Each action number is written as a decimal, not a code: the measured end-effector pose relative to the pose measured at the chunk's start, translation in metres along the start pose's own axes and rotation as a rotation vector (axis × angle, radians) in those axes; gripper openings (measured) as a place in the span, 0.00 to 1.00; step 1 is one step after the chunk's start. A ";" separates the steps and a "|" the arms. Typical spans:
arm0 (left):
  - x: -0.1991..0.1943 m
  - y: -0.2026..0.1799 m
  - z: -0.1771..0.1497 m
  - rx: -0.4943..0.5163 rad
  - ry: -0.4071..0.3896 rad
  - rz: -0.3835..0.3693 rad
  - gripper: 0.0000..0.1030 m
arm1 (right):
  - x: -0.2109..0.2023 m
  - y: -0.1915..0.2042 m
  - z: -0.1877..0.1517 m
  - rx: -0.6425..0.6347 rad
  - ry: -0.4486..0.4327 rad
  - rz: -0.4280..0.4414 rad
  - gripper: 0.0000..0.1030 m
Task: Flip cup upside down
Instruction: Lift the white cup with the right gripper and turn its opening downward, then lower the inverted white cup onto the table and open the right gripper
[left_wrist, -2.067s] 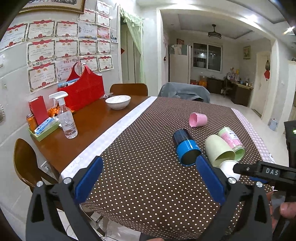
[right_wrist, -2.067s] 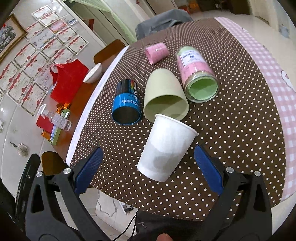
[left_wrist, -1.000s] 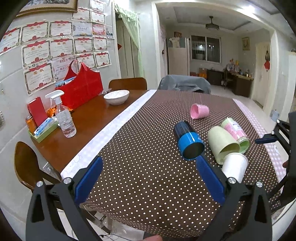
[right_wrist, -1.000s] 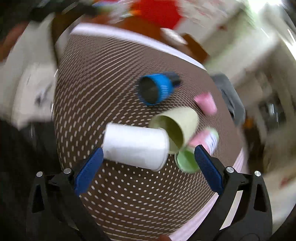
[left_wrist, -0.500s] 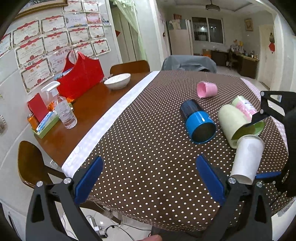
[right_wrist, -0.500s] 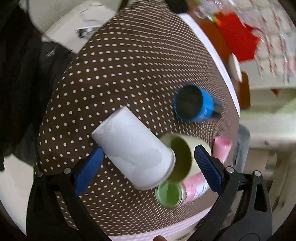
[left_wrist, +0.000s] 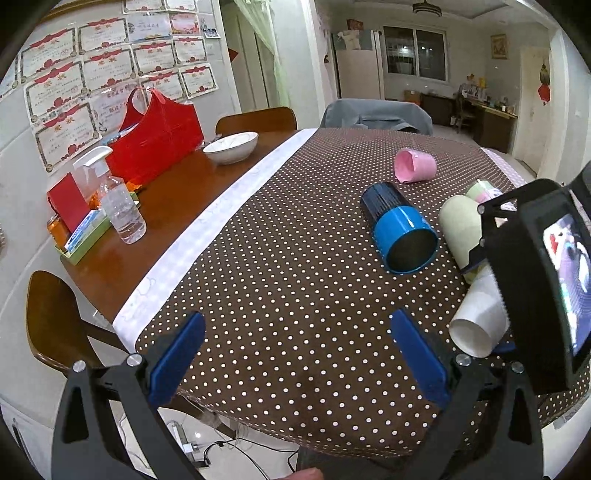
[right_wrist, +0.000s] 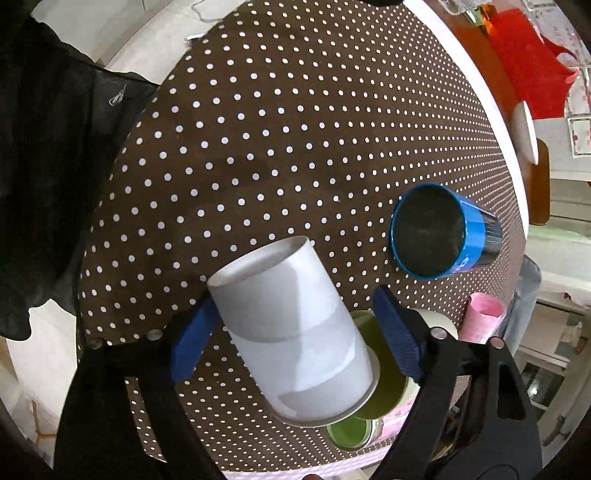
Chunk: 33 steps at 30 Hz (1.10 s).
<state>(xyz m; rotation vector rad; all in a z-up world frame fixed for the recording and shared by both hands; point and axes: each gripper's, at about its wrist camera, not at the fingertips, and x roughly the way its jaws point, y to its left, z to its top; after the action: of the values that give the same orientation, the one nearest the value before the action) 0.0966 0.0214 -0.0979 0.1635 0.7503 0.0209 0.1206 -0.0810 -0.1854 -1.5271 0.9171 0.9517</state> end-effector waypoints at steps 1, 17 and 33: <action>0.000 -0.001 -0.001 0.002 0.000 -0.007 0.96 | 0.002 0.001 0.001 0.002 0.003 0.003 0.79; -0.018 -0.004 -0.002 -0.013 -0.044 -0.037 0.96 | -0.048 -0.032 -0.051 0.515 -0.248 0.052 0.59; -0.057 -0.012 0.000 -0.012 -0.138 -0.105 0.96 | -0.082 -0.010 -0.114 1.151 -0.638 0.071 0.58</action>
<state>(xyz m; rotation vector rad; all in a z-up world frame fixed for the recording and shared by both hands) 0.0540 0.0048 -0.0613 0.1129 0.6204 -0.0847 0.1098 -0.1867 -0.0934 -0.1902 0.7988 0.6650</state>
